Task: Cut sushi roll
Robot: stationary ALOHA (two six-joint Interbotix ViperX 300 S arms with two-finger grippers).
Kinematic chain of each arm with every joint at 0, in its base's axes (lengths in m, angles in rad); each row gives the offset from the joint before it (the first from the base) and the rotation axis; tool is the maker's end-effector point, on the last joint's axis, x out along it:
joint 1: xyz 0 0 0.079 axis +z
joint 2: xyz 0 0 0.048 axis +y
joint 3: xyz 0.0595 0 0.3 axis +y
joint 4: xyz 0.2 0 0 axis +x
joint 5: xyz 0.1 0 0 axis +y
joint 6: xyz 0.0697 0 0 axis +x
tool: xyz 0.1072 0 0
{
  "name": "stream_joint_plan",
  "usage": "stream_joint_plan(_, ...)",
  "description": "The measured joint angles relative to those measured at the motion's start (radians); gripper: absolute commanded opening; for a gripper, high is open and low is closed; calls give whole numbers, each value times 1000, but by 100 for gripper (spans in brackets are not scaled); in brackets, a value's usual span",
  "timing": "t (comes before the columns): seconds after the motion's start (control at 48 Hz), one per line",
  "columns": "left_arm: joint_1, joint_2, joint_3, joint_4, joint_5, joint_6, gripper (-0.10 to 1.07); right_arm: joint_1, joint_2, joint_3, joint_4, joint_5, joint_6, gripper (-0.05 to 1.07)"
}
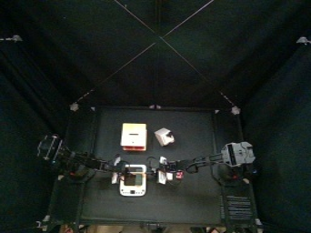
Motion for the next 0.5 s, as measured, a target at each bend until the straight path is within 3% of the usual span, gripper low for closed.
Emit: stream_joint_plan(0.5,51,-29,0,17,2,3,27,-21,-5,-2,-17,2,-2,52)
